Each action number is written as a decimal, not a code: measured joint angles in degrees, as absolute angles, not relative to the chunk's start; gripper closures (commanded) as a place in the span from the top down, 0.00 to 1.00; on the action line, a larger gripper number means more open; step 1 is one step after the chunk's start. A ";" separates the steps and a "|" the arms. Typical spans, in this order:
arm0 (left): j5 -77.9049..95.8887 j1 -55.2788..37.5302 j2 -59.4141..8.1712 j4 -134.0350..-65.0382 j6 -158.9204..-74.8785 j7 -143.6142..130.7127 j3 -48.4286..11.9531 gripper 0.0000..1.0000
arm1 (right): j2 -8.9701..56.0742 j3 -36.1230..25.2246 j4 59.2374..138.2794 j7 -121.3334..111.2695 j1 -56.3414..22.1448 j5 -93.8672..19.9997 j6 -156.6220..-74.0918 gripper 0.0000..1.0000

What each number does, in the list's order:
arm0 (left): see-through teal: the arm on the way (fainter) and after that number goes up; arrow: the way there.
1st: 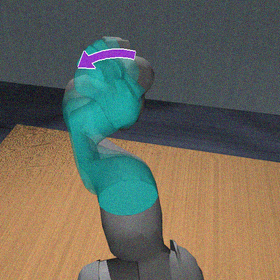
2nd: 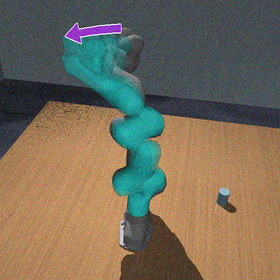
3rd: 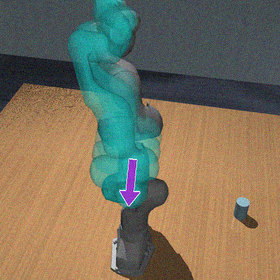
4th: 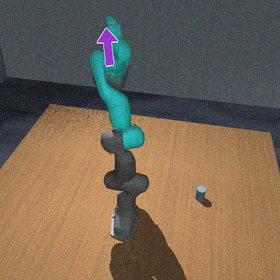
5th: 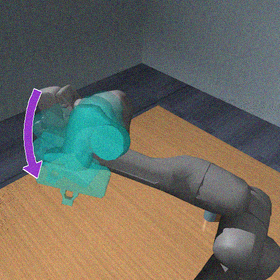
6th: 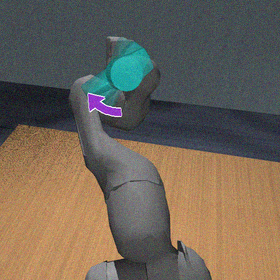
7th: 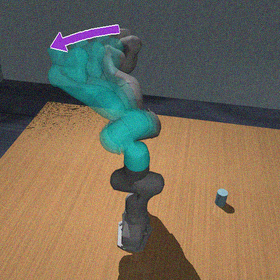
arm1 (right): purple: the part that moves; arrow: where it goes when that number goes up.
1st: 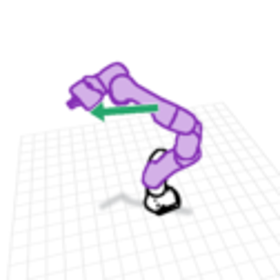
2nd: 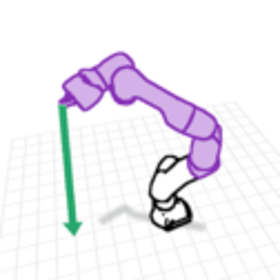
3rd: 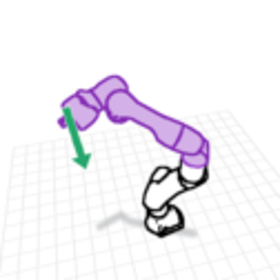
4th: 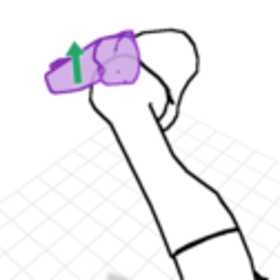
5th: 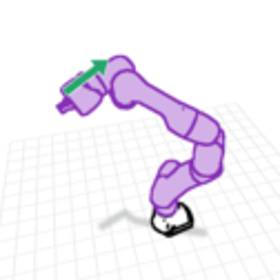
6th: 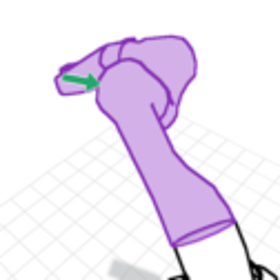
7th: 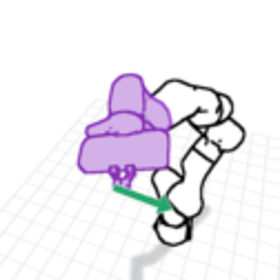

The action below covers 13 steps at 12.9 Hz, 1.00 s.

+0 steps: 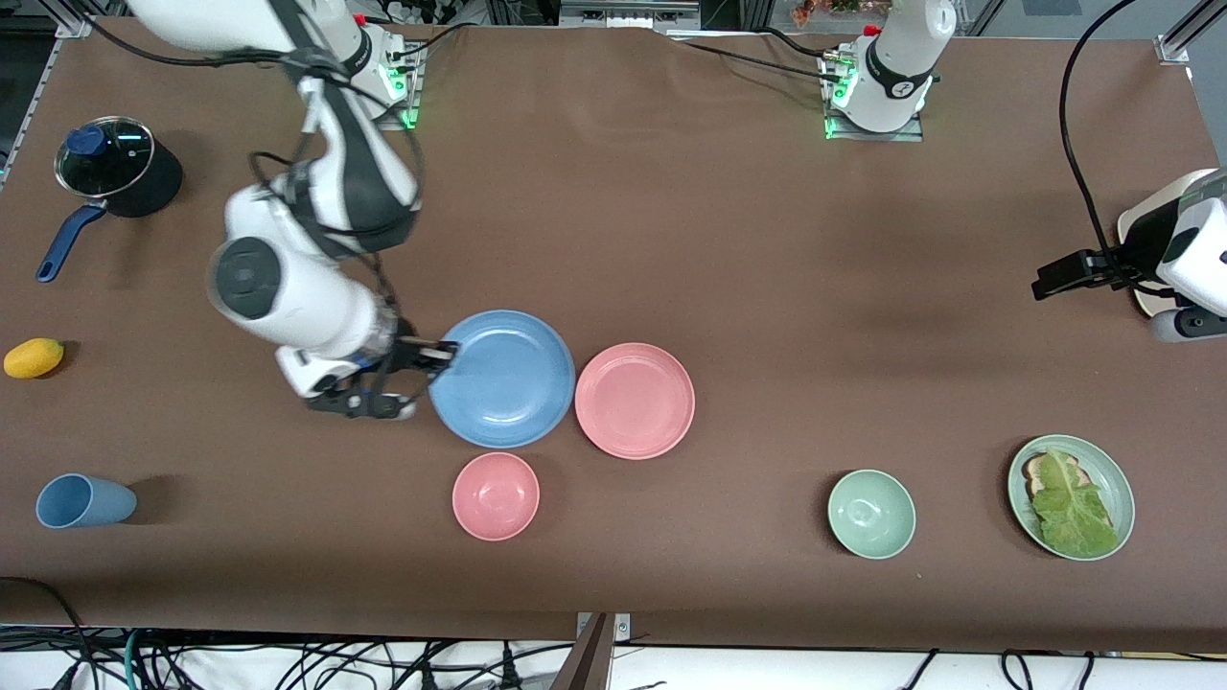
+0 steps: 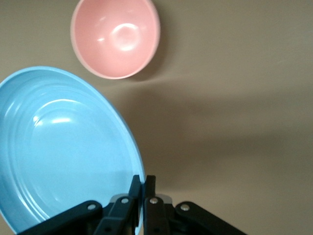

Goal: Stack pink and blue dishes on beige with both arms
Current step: 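Lift the blue plate with the right gripper over the pink plate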

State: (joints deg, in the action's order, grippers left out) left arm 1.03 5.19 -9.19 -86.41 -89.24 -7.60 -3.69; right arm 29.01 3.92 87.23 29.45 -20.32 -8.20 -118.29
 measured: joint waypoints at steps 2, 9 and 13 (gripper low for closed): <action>1.03 5.19 -9.17 -86.44 -89.24 -7.60 -3.69 1.00 | 31.59 3.93 87.22 38.03 -25.02 -8.19 -124.19 0.00; 1.03 5.19 -9.08 -86.54 -89.24 -7.60 -3.69 1.00 | 40.89 3.44 87.08 53.39 -33.68 -7.05 -139.43 0.00; 1.03 5.19 -9.06 -86.55 -89.24 -7.60 -3.69 1.00 | 41.91 3.34 87.06 54.08 -34.32 -5.53 -140.48 0.00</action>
